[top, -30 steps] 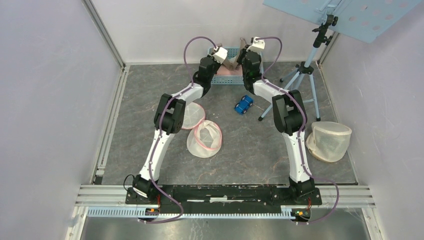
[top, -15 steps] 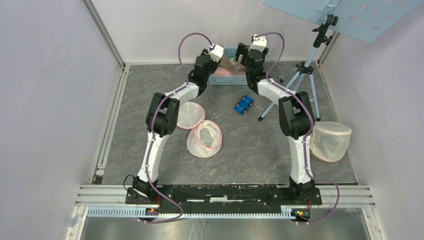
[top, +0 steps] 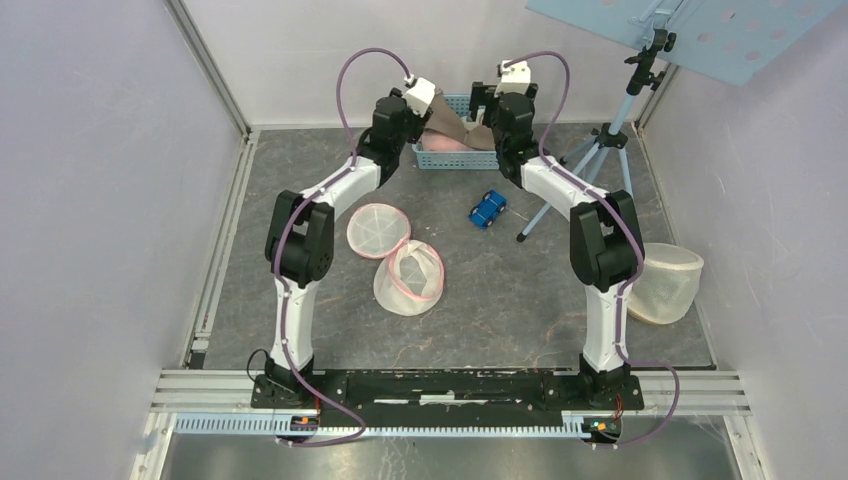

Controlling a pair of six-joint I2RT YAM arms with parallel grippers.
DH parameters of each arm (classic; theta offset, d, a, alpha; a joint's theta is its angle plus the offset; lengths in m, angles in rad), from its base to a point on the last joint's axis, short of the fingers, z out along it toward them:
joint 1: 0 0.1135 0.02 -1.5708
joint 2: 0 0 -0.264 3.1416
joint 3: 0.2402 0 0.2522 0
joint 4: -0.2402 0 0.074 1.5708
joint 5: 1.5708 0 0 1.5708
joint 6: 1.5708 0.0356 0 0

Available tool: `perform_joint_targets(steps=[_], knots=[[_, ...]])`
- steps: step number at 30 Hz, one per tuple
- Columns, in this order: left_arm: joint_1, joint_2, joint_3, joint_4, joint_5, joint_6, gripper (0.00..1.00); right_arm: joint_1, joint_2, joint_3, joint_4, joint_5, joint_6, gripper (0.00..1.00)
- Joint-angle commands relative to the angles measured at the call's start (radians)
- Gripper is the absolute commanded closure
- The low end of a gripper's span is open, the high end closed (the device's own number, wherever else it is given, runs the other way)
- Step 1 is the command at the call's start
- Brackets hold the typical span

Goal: Unzip the laundry bag and remove the bra
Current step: Place the bra in the bin.

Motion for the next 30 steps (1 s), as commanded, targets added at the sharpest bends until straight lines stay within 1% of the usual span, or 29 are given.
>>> perform_joint_targets(steps=[1,2,3,5,7,9,11,14,17,22,25,30], knots=[[0.040,-0.019,0.181,-0.313,0.158,-0.103,0.39,0.009,-0.057,-0.010,-0.060,-0.103,-0.123,0.02],[0.046,0.005,0.243,-0.395,0.223,-0.100,0.41,0.009,-0.059,-0.013,-0.076,-0.125,-0.143,0.02],[0.052,0.028,0.302,-0.436,0.247,-0.109,0.43,0.007,-0.059,-0.015,-0.089,-0.161,-0.175,0.02],[0.052,0.102,0.432,-0.527,0.242,-0.120,0.44,0.007,-0.056,-0.018,-0.103,-0.200,-0.210,0.02],[0.051,0.184,0.573,-0.601,0.219,-0.126,0.46,0.007,-0.050,-0.015,-0.123,-0.205,-0.222,0.02],[0.051,0.246,0.669,-0.617,0.211,-0.125,0.46,0.007,-0.047,-0.016,-0.139,-0.196,-0.227,0.02],[0.051,0.285,0.700,-0.579,0.210,-0.119,0.47,0.007,-0.051,-0.025,-0.140,-0.174,-0.231,0.02],[0.038,0.354,0.751,-0.530,0.195,-0.062,0.48,0.001,-0.060,-0.051,-0.136,-0.146,-0.238,0.02],[0.031,0.423,0.805,-0.506,0.151,-0.033,0.48,-0.011,-0.074,-0.077,-0.139,-0.151,-0.223,0.02],[0.014,0.486,0.818,-0.484,0.141,0.020,0.49,-0.027,-0.092,-0.112,-0.142,-0.162,-0.209,0.02],[0.007,0.485,0.797,-0.526,0.142,-0.019,0.50,-0.034,-0.095,-0.117,-0.144,-0.167,-0.207,0.02],[-0.014,0.394,0.689,-0.564,0.200,-0.074,0.51,-0.037,-0.100,-0.101,-0.168,-0.242,-0.211,0.02]])
